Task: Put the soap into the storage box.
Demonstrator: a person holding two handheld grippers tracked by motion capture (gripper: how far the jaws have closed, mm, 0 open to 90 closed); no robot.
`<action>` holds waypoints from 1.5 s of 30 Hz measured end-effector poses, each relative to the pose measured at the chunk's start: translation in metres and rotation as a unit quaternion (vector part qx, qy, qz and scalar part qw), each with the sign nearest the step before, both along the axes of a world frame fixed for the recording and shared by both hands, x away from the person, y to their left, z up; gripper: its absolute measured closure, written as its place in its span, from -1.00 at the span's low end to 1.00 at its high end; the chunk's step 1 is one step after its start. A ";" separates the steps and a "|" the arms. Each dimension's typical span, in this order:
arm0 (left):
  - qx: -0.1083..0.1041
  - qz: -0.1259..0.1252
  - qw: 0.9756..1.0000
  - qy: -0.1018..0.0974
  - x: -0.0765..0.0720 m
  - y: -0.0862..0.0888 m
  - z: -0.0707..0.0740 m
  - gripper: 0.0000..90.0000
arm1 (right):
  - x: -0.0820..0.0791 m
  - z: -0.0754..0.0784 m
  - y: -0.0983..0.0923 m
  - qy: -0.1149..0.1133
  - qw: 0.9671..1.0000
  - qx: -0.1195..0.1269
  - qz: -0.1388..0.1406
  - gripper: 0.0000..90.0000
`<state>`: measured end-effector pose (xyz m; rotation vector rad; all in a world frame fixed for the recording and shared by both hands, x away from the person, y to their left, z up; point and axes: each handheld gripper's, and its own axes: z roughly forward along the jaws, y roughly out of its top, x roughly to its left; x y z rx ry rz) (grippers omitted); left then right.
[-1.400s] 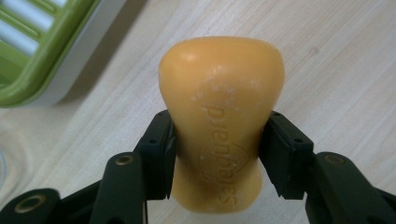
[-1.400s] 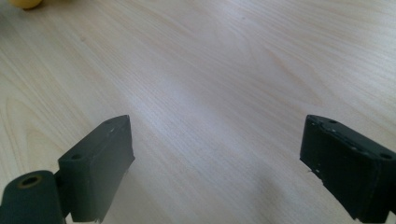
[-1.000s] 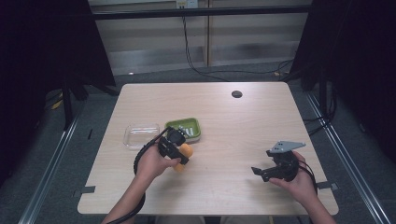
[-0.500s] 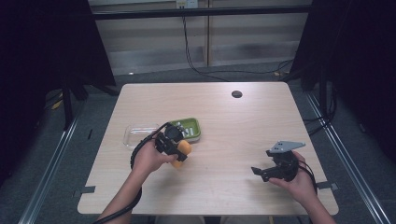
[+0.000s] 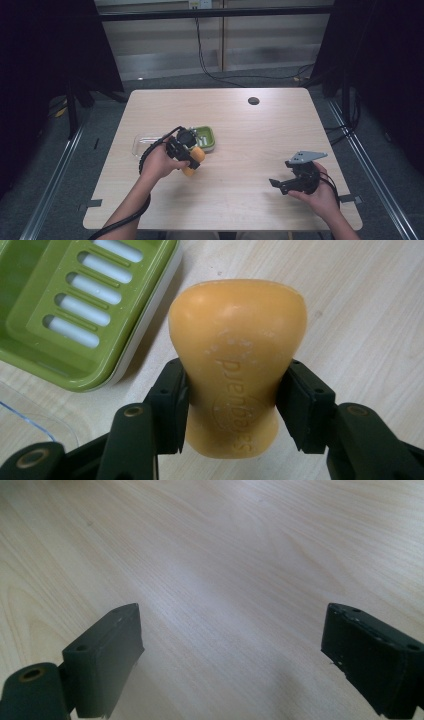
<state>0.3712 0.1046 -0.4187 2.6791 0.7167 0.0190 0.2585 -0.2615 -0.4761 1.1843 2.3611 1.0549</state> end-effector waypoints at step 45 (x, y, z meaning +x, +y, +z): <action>0.025 -0.016 1.000 0.006 0.028 0.000 0.016 0.10 | 0.000 0.001 0.001 -0.004 1.000 -0.001 0.005 -0.81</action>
